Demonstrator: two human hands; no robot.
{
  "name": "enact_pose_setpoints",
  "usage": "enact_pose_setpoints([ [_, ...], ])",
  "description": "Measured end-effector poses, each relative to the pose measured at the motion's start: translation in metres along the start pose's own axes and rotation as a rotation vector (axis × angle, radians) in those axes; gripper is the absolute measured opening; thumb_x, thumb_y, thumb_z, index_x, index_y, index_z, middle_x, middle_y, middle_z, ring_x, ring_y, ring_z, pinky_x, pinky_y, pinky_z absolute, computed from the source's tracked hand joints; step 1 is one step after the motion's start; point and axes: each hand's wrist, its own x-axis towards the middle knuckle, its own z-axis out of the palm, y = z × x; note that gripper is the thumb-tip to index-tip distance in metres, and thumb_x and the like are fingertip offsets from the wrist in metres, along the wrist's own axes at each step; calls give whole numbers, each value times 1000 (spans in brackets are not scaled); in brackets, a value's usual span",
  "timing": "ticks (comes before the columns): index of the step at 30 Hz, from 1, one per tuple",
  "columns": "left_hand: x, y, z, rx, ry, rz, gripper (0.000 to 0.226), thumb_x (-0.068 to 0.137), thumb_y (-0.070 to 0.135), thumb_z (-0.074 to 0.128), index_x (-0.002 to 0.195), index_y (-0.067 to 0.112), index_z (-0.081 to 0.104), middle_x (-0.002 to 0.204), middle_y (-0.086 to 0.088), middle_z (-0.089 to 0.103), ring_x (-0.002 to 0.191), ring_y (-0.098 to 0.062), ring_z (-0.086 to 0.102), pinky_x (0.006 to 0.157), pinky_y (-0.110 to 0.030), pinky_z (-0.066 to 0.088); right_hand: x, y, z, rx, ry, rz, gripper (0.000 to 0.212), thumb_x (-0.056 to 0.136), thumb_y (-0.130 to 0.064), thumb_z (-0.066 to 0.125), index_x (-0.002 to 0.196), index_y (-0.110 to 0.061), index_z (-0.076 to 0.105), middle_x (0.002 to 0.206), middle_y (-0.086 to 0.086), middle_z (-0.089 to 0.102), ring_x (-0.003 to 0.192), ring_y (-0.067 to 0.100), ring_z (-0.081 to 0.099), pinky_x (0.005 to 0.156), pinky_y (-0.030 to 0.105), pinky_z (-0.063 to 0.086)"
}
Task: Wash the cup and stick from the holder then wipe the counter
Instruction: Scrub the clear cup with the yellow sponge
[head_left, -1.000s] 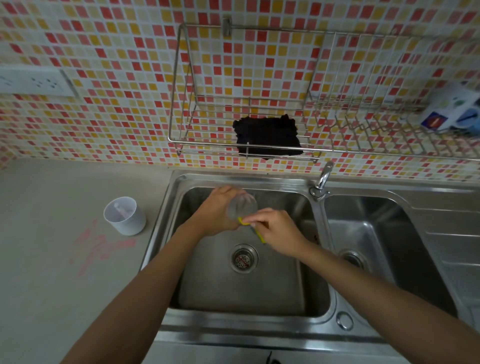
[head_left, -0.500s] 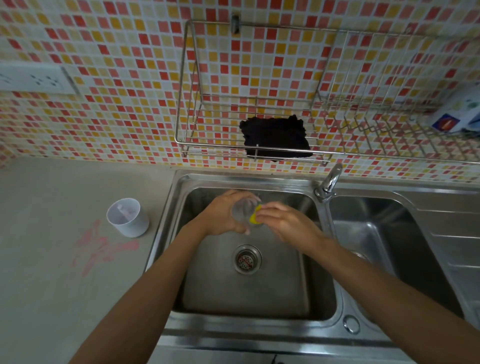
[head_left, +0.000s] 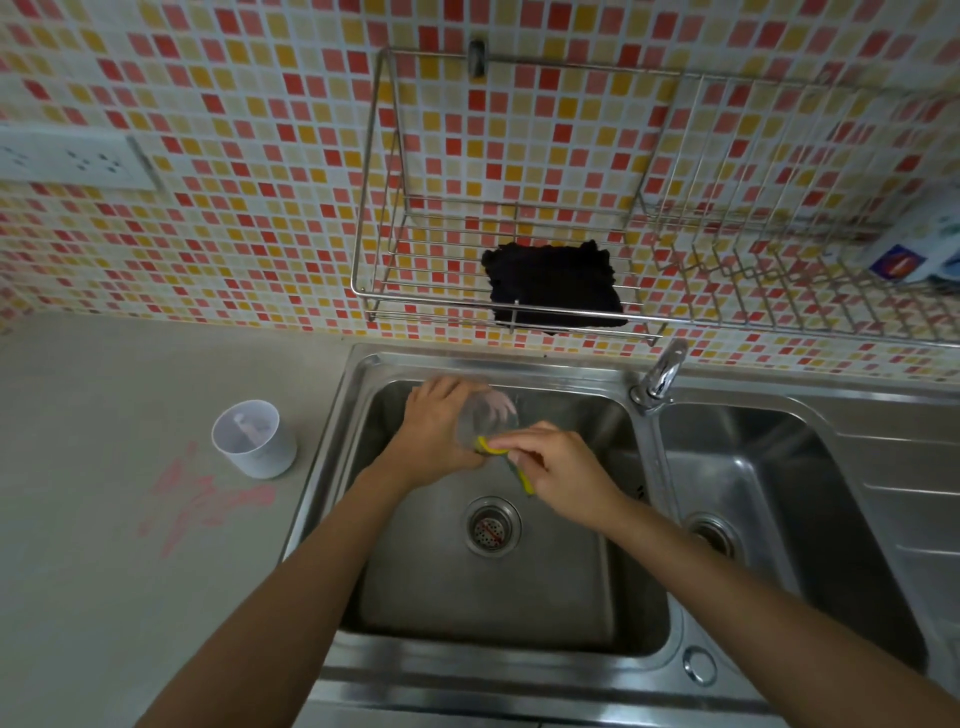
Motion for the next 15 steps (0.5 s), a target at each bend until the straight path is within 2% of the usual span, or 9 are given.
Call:
enact_pose_setpoints([
  [1, 1, -1, 0, 42, -37, -9, 85, 56, 52, 72, 133, 26, 47, 125, 2, 50, 119, -22, 43, 100, -47, 40, 0, 0, 0, 17, -23, 37, 33, 88, 0, 59, 112, -19, 71, 92, -21, 64, 87, 5, 59, 82, 14, 44],
  [3, 2, 1, 1, 53, -120, -24, 87, 55, 54, 71, 135, 31, 44, 130, 5, 49, 122, -21, 40, 99, -47, 39, 1, 3, -2, -49, -100, 9, 33, 86, -1, 63, 111, -20, 72, 96, -11, 70, 91, 11, 62, 83, 21, 48],
  [5, 3, 1, 5, 58, -179, 0, 92, 51, 61, 64, 136, 34, 42, 133, 8, 47, 125, -19, 40, 100, -48, 39, 7, 12, -4, -329, -165, -183, 41, 73, 1, 74, 108, -21, 73, 106, -6, 72, 100, 20, 63, 81, 30, 51],
  [7, 4, 1, 8, 58, -215, 8, 95, 50, 63, 68, 137, 35, 40, 134, 7, 47, 127, -19, 40, 102, -48, 39, 13, 14, -10, -592, -163, -332, 45, 61, -5, 81, 103, -21, 74, 108, -9, 71, 103, 22, 61, 77, 33, 48],
  [9, 5, 2, 7, 20, -204, 5, 97, 53, 55, 78, 139, 31, 42, 134, 5, 48, 126, -21, 41, 104, -47, 37, 15, 14, -17, -672, -123, -403, 41, 62, -7, 79, 102, -17, 73, 108, -6, 71, 105, 23, 60, 76, 35, 49],
  [10, 6, 3, 5, 16, -192, 5, 97, 53, 53, 80, 139, 30, 42, 133, 5, 49, 125, -21, 42, 104, -47, 37, 14, 15, -18, -674, -91, -405, 41, 63, -6, 78, 102, -15, 72, 108, -4, 71, 105, 24, 60, 76, 36, 49],
  [12, 6, 4, 2, 7, -164, -1, 95, 54, 50, 82, 139, 30, 43, 131, 4, 49, 123, -22, 42, 104, -47, 38, 8, 15, -11, -581, -40, -293, 45, 62, 0, 78, 103, -17, 72, 108, -4, 71, 100, 23, 61, 74, 38, 51],
  [15, 5, 4, 0, 14, -168, -9, 91, 59, 41, 83, 140, 28, 43, 132, 1, 48, 123, -23, 41, 104, -46, 38, 3, 12, 8, -204, -52, -21, 32, 79, 1, 69, 105, -17, 74, 105, -5, 73, 93, 17, 56, 82, 36, 50],
])
